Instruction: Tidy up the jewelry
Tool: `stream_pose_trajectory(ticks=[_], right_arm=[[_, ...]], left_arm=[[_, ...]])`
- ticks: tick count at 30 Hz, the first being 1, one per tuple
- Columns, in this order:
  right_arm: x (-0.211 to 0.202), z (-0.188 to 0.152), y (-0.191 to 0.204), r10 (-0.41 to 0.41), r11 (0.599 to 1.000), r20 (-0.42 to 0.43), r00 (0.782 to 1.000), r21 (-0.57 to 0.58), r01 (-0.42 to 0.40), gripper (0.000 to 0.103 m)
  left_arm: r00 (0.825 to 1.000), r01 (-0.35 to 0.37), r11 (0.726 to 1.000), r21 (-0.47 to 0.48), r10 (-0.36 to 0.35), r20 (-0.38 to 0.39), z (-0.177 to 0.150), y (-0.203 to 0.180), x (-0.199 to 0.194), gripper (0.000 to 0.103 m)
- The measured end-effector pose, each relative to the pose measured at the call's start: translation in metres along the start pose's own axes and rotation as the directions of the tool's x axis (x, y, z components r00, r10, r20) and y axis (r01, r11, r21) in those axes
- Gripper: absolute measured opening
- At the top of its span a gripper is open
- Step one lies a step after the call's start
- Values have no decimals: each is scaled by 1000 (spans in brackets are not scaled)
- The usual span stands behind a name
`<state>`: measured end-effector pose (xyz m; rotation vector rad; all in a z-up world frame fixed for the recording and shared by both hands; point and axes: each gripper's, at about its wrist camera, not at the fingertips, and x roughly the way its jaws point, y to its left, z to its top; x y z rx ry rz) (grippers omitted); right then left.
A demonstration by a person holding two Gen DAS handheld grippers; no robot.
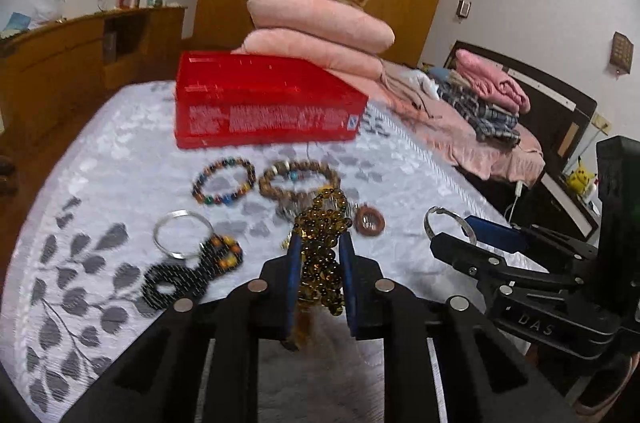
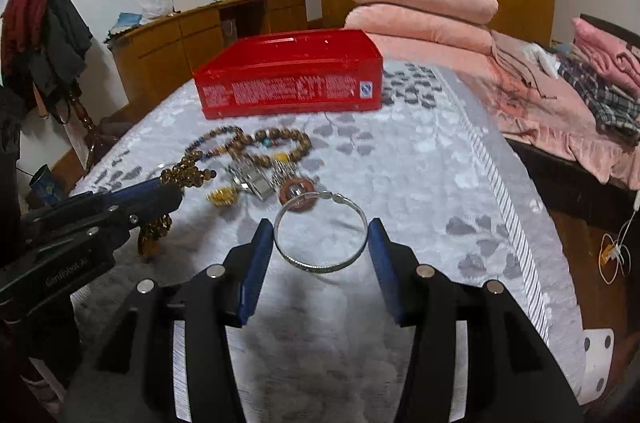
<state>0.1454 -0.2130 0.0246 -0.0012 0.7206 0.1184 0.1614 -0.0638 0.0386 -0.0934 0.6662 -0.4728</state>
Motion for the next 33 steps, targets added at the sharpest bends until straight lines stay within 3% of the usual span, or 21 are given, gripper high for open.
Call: stream_pose_trajectory(ticks=[13,23,27,33], right_arm=[[19,67,7,53,999,77,996,10,-54,47],[67,138,2,62,997,85,994,50,-66,47],[91,160,-2,77,993,76,994,81,-83,47],[128,174,-4,71,991,41,997,106,-76,47]], left_arm=[[994,-22,999,-37,26,105,61,17,2,18],[983,-85,992,-89,98,155,136,44,46,18],[981,-104,988,-117,121,150,160,57,71,18],[984,-130,982,-135,145,103,167,71,106,18]])
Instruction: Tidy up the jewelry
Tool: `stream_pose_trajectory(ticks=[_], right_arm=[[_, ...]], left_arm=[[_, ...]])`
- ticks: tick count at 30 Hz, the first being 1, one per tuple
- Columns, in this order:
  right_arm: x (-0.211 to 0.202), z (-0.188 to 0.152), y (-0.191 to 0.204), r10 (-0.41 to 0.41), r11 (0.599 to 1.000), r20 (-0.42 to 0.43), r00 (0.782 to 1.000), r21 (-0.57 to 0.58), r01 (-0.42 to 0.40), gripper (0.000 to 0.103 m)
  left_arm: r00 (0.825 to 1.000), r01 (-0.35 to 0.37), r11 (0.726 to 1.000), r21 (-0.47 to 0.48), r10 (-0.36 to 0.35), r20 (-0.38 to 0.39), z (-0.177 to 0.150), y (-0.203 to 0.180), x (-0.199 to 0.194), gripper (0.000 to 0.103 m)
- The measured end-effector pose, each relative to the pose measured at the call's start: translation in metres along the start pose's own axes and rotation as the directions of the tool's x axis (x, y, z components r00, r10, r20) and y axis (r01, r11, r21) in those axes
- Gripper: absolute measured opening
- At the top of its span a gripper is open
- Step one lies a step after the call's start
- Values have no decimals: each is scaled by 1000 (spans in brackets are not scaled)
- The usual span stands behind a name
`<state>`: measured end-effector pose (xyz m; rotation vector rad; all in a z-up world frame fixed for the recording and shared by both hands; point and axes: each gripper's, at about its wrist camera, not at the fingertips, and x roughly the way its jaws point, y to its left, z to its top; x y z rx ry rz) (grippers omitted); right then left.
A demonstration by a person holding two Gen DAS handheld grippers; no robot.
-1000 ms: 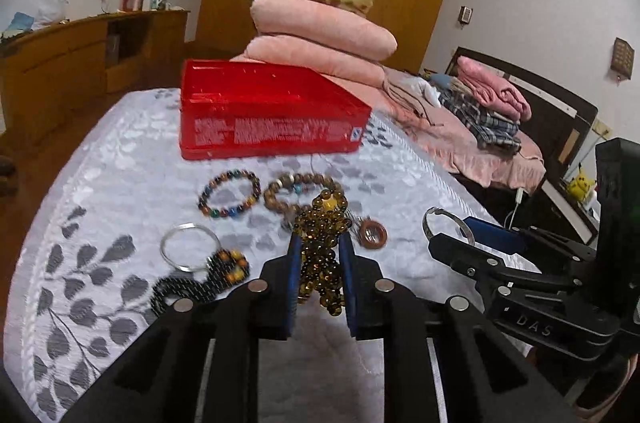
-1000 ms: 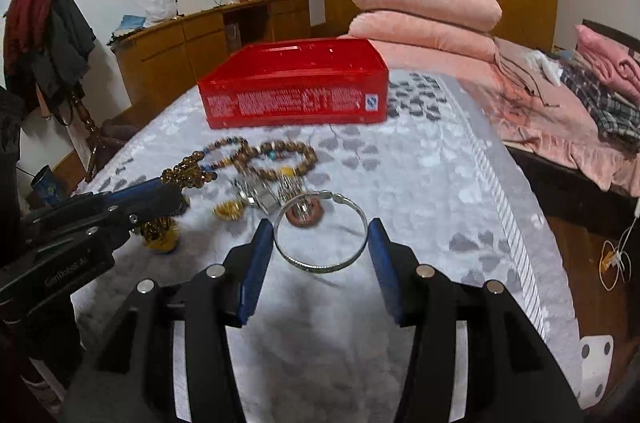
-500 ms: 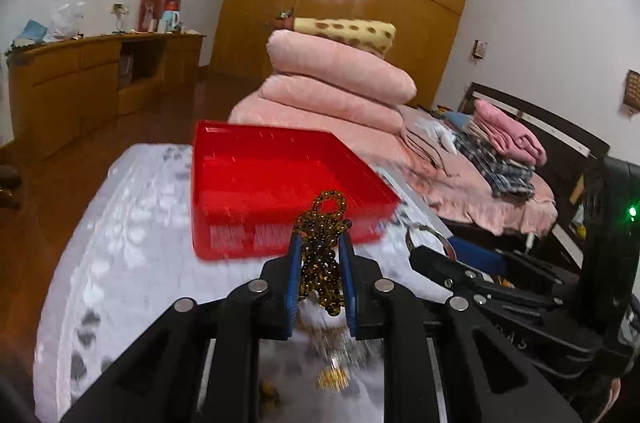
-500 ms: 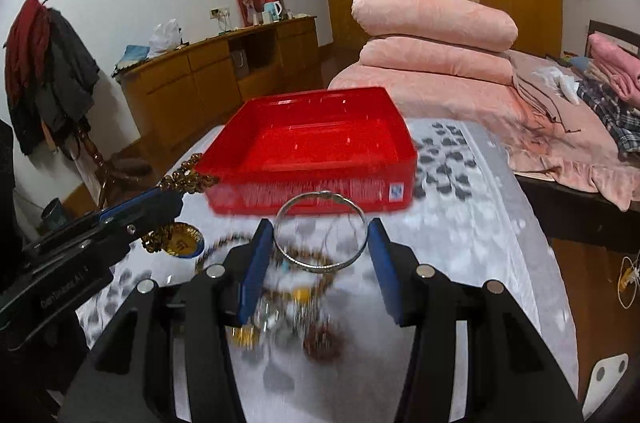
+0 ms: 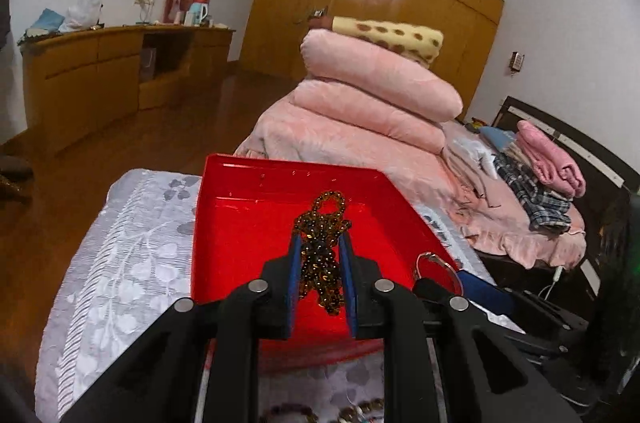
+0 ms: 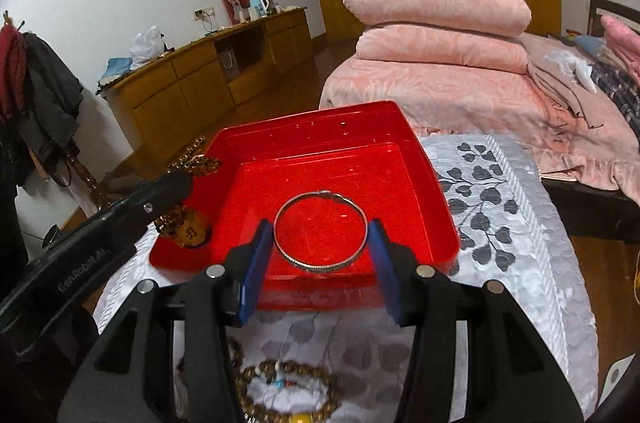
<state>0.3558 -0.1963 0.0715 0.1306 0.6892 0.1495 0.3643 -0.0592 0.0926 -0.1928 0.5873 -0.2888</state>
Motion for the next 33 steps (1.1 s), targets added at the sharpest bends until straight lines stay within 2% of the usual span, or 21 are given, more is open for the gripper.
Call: stream_pose_trajectory(ticks=[7,9,16,20,24,26,29,33], right_arm=[[24,11,-6,3,1000,-24,1000,18,-3,50],[27,11,-9,-1,1000,-24,1000,25,1,59],[15,8,-13,24,999,3,1000,47,-24,59],[-7,-3,-13,51,998,24,998,46,-52,63],[-33,-34,-13,29,999,32,999,19,-30,73],[-44,-50,-10,13,1000,33,999,-2,-13,78],[-59,-77,-8,-10,1000,27,1000,-19,11,90],[-70,-104,-9,-50,999,-7,999,-14,50,97]], left_arm=[[998,-11,1000,-16,10,-60,-3,5,25,19],[997,-14,999,-30,12,-72,-2,9,29,19],[999,-8,999,-34,6,-40,1,14,8,40],[1000,-19,1000,2,19,-23,-2,19,-19,53],[999,-29,999,32,30,-22,-22,32,-54,62],[998,-62,996,56,63,-20,-41,39,-72,70],[995,-80,993,88,85,-54,-70,46,-88,75],[992,-82,994,79,89,-89,-102,51,-107,84]])
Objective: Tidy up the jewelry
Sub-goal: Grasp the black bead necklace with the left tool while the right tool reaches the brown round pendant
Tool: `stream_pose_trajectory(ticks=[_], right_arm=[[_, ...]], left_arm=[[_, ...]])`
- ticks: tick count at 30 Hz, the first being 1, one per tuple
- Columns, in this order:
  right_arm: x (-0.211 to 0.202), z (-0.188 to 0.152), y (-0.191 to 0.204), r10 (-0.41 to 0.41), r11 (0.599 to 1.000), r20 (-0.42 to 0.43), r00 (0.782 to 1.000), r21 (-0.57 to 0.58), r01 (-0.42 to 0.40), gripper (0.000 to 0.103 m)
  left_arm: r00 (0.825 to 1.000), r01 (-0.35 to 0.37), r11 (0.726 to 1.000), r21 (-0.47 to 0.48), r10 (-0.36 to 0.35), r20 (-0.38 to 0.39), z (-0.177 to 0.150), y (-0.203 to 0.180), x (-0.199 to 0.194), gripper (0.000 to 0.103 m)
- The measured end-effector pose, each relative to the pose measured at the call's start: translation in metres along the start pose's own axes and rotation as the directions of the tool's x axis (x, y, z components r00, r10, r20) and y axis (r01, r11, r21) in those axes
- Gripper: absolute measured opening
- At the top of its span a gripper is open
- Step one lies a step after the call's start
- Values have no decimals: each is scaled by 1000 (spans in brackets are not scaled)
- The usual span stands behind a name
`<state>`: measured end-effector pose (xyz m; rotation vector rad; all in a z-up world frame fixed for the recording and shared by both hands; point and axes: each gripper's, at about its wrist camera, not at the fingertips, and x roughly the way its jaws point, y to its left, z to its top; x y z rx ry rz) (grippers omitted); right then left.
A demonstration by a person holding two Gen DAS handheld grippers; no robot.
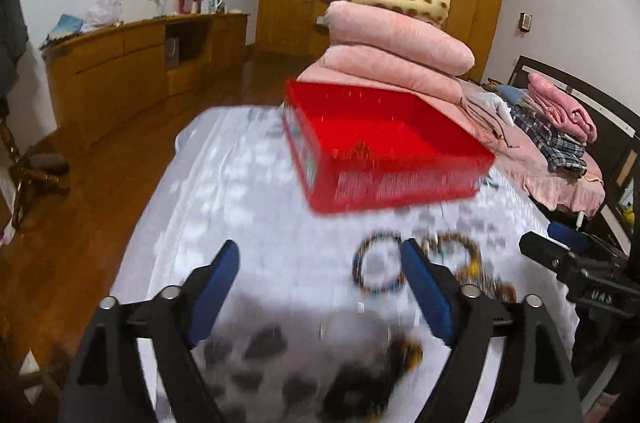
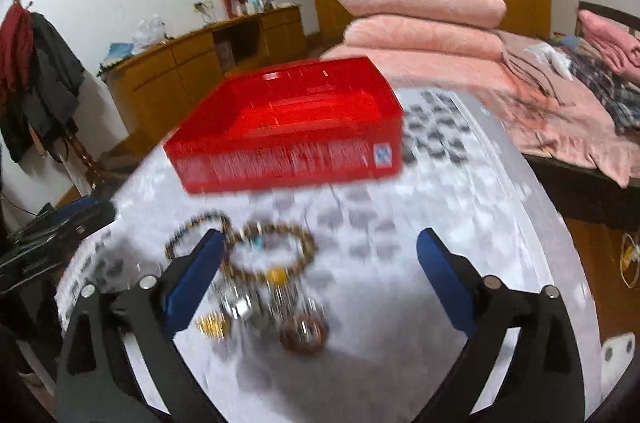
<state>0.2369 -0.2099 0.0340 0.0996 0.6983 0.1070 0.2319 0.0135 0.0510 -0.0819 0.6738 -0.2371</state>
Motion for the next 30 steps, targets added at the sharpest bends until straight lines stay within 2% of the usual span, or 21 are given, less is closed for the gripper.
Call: stream_pose_trajectory(ticks=[5,9,15,18,21,23,27,30], right_arm=[[-4,-18,-3,26,997,-98,995,70,-19,97],[-13,-30,-4,15,996,-119,993,90,-4,97],[-21,-41,-3,-26,998,-119,993,45,31,97],[-23,-42,2,-33,999,-120,992,9,34,97],[-23,-41,3,-21,1000,-119,993,8,22,97],[-21,-40,2,-13,1000,-126,992,19,16,97],[-18,-41,5,-3,1000,-139,990,9,4,97],[-16,-42,8,8,1000,-143,990,-3,-8,97]], left_arm=[[1000,13,1000,16,-13,-26,-27,-5,-16,87],[998,16,998,68,-12,-60,-47,-16,-21,87],[996,41,995,86,-33,-85,-59,-22,-16,86],[994,50,994,95,-41,-100,-59,-25,-10,79],[990,76,993,90,-64,-125,-59,-25,-5,62],[985,87,992,91,-72,-154,-61,-25,0,45],[982,110,989,97,-93,-164,-62,-27,1,41],[982,108,987,121,-86,-169,-62,-31,1,43]])
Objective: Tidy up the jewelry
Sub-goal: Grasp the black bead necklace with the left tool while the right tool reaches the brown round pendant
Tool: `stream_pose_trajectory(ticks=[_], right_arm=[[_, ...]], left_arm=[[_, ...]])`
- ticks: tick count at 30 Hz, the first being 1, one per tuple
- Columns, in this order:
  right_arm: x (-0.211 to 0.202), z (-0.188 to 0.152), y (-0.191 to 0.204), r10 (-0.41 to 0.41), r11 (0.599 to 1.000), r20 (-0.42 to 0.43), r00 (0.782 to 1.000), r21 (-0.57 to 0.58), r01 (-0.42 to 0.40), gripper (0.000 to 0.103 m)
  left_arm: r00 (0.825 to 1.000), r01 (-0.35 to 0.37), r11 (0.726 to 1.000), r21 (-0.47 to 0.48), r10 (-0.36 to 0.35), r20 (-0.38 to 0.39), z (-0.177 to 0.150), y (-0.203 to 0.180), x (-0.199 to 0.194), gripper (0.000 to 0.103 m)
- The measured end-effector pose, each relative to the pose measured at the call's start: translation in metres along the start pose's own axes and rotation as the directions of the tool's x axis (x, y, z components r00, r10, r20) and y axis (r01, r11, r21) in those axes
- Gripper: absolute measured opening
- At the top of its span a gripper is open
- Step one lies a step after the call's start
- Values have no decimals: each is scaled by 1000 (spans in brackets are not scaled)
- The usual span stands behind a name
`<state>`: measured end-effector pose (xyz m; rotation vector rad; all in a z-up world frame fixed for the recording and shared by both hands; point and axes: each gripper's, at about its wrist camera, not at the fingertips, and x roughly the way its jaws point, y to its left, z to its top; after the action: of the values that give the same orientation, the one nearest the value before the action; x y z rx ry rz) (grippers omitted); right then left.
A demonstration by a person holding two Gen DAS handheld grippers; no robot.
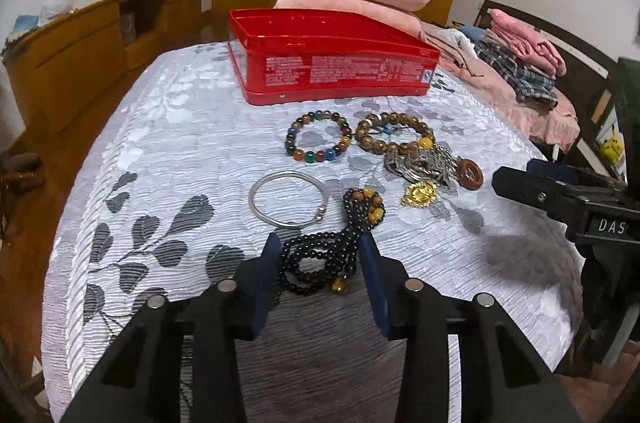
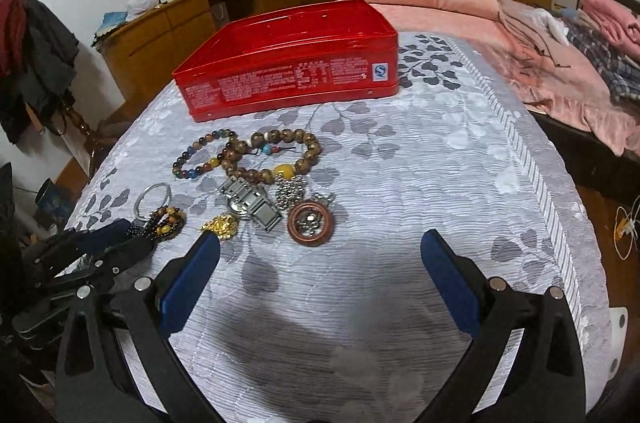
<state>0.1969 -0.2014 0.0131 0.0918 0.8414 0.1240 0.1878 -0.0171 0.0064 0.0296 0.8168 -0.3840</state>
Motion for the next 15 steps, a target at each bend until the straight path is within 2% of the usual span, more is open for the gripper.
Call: stream_pose_trajectory(ticks=[3,6,10,14,15], right_arm=[[2,0,0,0,1000,-9,1000,-1,0,97],[4,-1,-4,6,1000,-13,1000,10,-6,97],[5,-2,-3,10,1000,-11,1000,4,-10,97],[7,-3,2,29,999,-10,1000,-16,-29,93],[8,-3,3,31,999,-15,999,-27,-31,88]], left_arm=[[1000,4,1000,14,-4,-6,2,-3,2,50],[1000,-4,1000,22,4,-16,4,-4,5,50],[998,-56,997,48,57,-17,6,-11,9,37],[999,-44,999,13,44,-9,5,-7,6,31],[999,-36,999,-6,36,-8,4,-5,3,31]])
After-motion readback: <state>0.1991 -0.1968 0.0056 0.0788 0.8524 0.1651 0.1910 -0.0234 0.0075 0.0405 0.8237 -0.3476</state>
